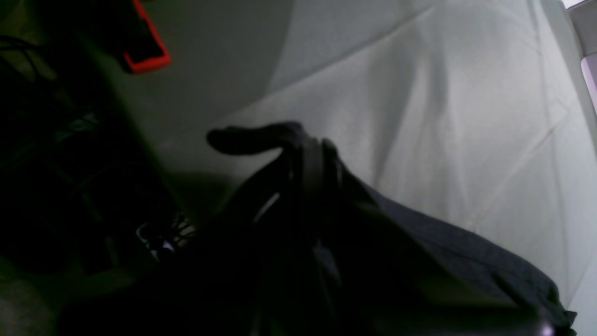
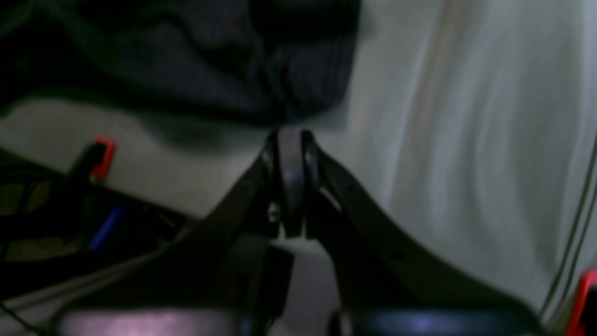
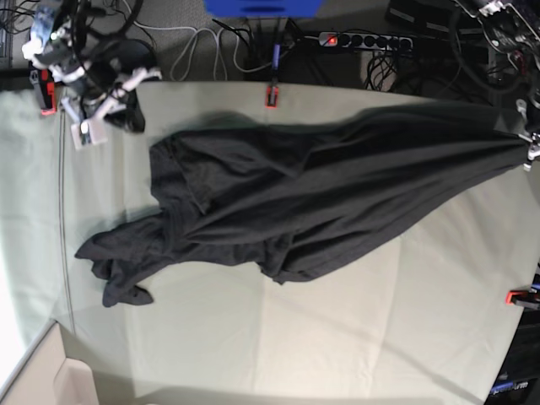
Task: Layout the t-shirt on the table in an organized manner, then fold the t-shirt properly
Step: 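Regrasp the t-shirt edge with the right gripper and stretch it taut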
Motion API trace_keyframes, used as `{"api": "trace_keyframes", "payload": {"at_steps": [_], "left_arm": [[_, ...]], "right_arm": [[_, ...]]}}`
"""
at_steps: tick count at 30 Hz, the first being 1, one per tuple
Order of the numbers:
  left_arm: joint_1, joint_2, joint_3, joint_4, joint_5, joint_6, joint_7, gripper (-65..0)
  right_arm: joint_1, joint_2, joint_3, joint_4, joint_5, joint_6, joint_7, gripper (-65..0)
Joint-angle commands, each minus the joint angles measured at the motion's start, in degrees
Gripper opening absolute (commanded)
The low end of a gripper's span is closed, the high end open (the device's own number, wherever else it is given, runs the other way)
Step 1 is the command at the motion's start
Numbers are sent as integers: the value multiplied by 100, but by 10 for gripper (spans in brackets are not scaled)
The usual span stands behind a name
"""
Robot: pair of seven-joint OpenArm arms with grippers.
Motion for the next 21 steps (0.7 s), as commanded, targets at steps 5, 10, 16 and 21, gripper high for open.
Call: {"api": "trace_keyframes", "payload": {"at_steps": [5, 10, 16, 21], "left_arm": [[-2, -94, -26, 120, -37, -14, -108, -648], [-2, -85, -26, 120, -37, -14, -108, -648], [-2, -58, -26, 120, -37, -14, -108, -648], [-2, -50, -26, 111, -37, -14, -108, -648]], "right_arm": [[203, 27, -408, 136, 120, 65, 115, -441], [449, 36, -733, 83, 120, 65, 115, -277], [1029, 36, -768, -357, 120, 65, 115, -272], [1337, 150, -768, -1051, 111, 65, 115, -272]]}}
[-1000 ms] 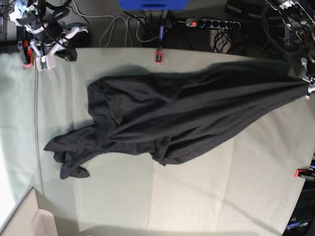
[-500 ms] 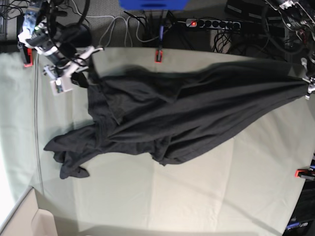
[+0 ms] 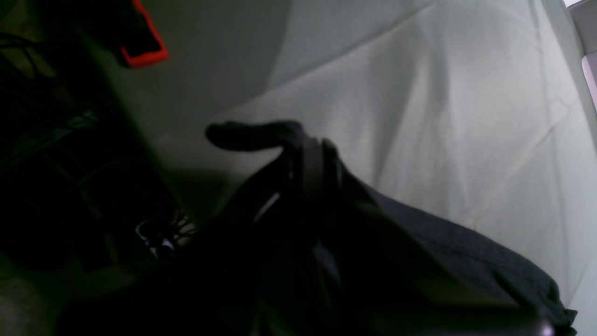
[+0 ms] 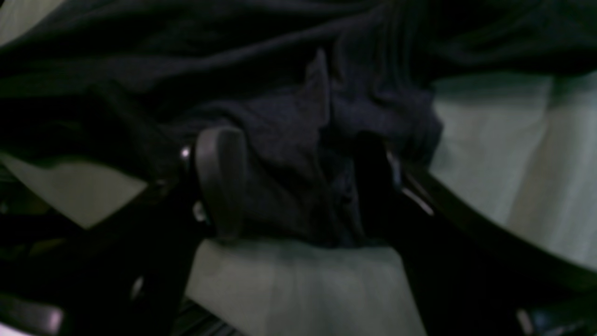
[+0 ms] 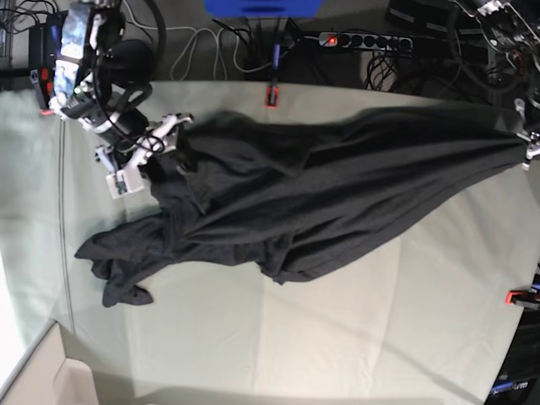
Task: Layout the t-shirt on the table in an organized manner, then fold the t-shirt properly
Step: 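Regrasp the t-shirt edge with the right gripper and stretch it taut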
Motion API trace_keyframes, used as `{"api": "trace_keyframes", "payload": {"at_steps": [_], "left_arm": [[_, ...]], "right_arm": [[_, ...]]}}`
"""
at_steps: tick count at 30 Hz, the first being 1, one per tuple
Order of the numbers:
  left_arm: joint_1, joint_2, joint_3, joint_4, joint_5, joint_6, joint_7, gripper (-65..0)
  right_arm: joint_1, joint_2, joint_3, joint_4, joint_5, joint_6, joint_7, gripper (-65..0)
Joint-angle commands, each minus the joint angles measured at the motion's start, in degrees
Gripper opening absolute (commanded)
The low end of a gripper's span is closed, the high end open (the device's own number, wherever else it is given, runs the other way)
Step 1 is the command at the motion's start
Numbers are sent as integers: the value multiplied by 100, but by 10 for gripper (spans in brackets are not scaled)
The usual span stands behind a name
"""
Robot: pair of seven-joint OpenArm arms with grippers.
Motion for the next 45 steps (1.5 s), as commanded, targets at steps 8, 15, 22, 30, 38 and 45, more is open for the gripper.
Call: {"api": "trace_keyframes", "payload": {"at_steps": [8, 15, 22, 30, 38, 45], "left_arm": [[-33, -87, -28, 58, -39, -14, -111, -648], [-138, -87, -19, 41, -30, -14, -111, -648], [-156, -87, -19, 41, -30, -14, -111, -648], [-156, -122, -19, 41, -30, -14, -111, -648], [-296, -122, -19, 41, -21, -14, -102, -648], [-305, -122, -19, 41, -30, -14, -102, -648]], "right_arm": [[300, 46, 7, -581, 91, 60, 121, -271], [318, 54, -283, -616, 91, 60, 130, -370], [327, 63, -502, -616, 91, 60, 130, -645], [-227, 186, 174, -44, 117, 60, 156, -650], [-1511, 46, 922, 949, 135, 60, 165, -650], [-2056, -473, 1810, 1160, 135, 60, 121, -650]]}}
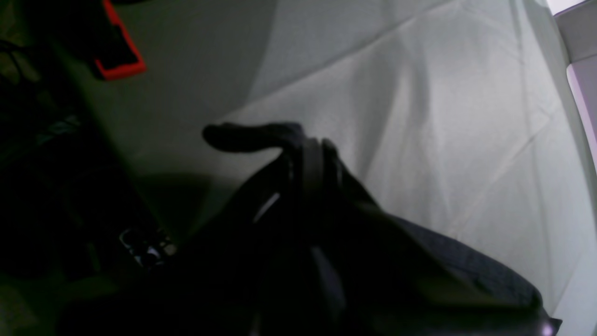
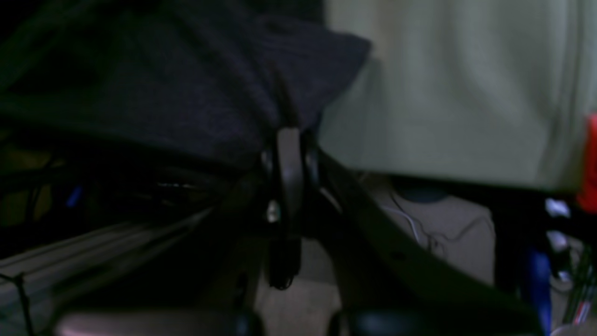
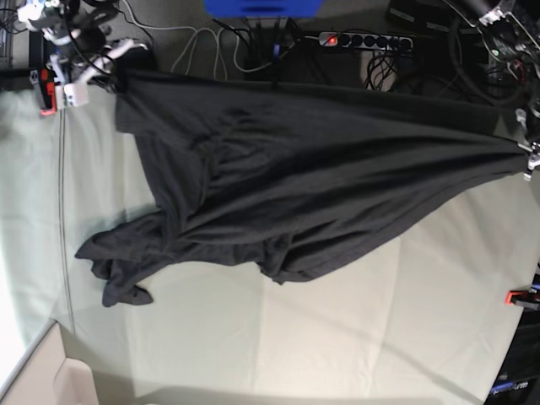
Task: Layout the t-shirt on the table in an organized manner, then fold the t-shirt properly
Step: 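Regrasp the t-shirt edge with the right gripper and stretch it taut, then lift the t-shirt with both grippers and swing it over the table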
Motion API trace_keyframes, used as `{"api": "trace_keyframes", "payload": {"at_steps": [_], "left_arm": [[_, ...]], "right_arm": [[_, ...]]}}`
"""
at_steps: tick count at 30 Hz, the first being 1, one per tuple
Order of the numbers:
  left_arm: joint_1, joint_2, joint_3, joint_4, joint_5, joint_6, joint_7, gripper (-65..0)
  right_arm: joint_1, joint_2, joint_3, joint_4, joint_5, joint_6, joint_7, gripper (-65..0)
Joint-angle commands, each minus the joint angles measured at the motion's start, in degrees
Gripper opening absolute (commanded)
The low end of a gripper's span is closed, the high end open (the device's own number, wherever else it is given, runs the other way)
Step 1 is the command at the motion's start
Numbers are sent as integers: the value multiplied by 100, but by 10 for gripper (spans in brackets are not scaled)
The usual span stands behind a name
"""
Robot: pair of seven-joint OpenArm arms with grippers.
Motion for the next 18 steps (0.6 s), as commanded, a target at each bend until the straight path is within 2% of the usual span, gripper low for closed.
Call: {"api": "trace_keyframes", "payload": {"at_steps": [1, 10, 13, 18], "left_arm": [[-36, -104, -24, 95, -48, -14, -121, -648], [34, -104, -59, 315, -57, -14, -121, -649], [131, -96, -41, 473, -65, -14, -121, -649], [96, -61, 64, 720, -65, -14, -121, -649]], "right_arm": [[-56, 23, 153, 100, 72, 56, 123, -650], [-188, -21, 936, 73, 72, 56, 123, -650], [-170, -153, 1059, 135, 72, 56, 123, -650], [59, -153, 1068, 548, 72, 56, 123, -650]]}}
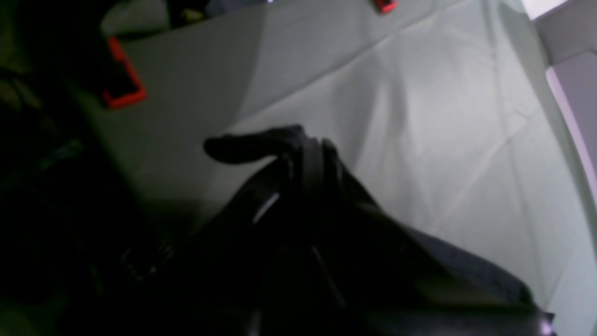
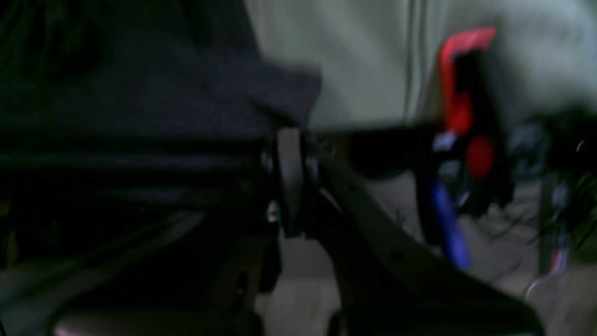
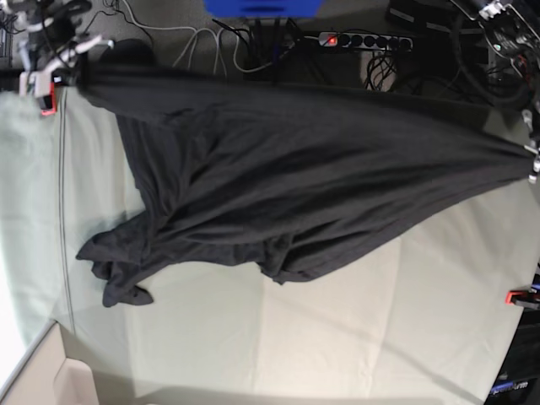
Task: Layout the t-shirt on the table in an organized manner, then fold the t-shirt properly
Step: 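Lift the t-shirt with both grippers and swing it over the table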
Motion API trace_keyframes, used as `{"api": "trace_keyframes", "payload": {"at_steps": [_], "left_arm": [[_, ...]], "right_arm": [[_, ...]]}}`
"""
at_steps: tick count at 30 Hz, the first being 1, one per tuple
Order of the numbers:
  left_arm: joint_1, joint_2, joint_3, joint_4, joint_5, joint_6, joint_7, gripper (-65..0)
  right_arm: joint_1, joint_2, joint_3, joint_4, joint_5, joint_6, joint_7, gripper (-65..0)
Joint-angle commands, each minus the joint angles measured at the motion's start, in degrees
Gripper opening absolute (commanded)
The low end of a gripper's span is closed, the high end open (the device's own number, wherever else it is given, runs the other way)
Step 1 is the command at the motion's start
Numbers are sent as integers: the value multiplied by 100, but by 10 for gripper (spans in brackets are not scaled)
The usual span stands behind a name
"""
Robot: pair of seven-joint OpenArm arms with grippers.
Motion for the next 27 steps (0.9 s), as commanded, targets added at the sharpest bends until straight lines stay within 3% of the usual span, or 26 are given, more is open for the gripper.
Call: {"api": "trace_keyframes", "payload": {"at_steps": [1, 4, 6, 12, 15, 21, 27], "left_arm": [[-51, -98, 97, 143, -24, -17, -183, -649], [-77, -98, 414, 248, -24, -17, -183, -649], [-209, -115, 722, 345, -6, 1, -183, -649], [-947, -441, 1689, 310, 64, 36, -183, -649], [-1484, -572, 2181, 239, 64, 45, -183, -649], [-2618, -757, 2823, -200, 178, 45, -174, -649], [-3945, -757, 3104, -947, 592, 45, -174, -649]], "right_arm": [[120, 59, 67, 203, 69, 25, 150, -650], [683, 112, 76, 397, 43, 25, 88, -650], [1105, 332, 111, 502, 34, 25, -202, -650], [2951, 1299, 93, 511, 34, 25, -2092, -650], [3944, 1686, 49, 502, 34, 25, -2690, -650], [5483, 2204, -549, 221, 34, 25, -2980, -650], [6942, 2644, -1050, -1107, 34, 25, -2901, -650]]}}
